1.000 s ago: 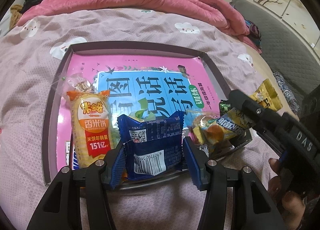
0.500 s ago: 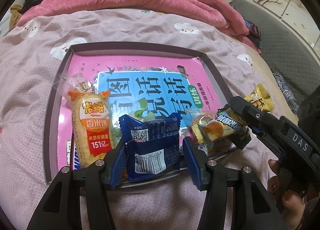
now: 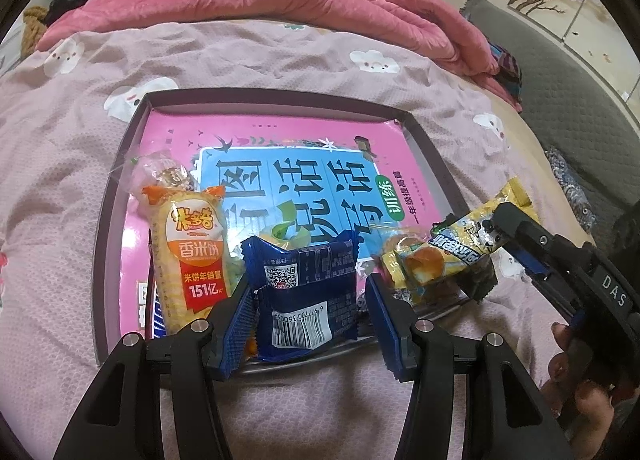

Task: Organize snacks
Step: 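Lower blue packet into tray and open left tool while right tool releases yellow bar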

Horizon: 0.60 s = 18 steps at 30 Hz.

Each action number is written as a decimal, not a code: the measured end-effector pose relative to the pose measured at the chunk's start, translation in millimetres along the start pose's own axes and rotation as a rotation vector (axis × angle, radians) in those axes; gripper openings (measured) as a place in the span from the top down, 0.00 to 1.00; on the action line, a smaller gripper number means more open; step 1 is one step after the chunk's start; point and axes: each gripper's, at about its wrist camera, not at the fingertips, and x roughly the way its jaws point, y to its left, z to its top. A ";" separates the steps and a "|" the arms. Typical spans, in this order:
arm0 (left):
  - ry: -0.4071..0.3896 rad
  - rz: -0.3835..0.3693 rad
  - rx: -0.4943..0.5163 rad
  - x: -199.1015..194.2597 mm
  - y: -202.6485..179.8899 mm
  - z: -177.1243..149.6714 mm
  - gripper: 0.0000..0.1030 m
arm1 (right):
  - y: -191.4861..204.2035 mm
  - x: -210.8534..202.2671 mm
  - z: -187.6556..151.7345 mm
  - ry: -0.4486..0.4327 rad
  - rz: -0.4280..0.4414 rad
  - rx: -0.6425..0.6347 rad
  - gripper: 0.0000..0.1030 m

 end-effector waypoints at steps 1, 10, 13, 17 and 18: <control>0.000 0.000 -0.001 -0.1 0.1 0.2 0.45 | -0.6 -0.8 0.6 -0.001 -0.003 0.001 0.65; -0.006 0.000 -0.002 -3.7 -0.1 1.1 0.45 | 5.2 -13.3 5.8 -0.048 -0.062 -0.051 0.60; -0.009 -0.001 -0.003 -5.7 -0.1 1.7 0.45 | 12.2 -17.8 7.0 -0.064 -0.095 -0.106 0.60; -0.013 -0.001 -0.004 -7.6 -0.4 1.7 0.45 | 25.1 -21.2 5.6 -0.079 -0.127 -0.183 0.59; -0.014 -0.001 -0.003 -8.0 -0.5 1.5 0.45 | 27.1 -21.8 5.1 -0.081 -0.131 -0.194 0.59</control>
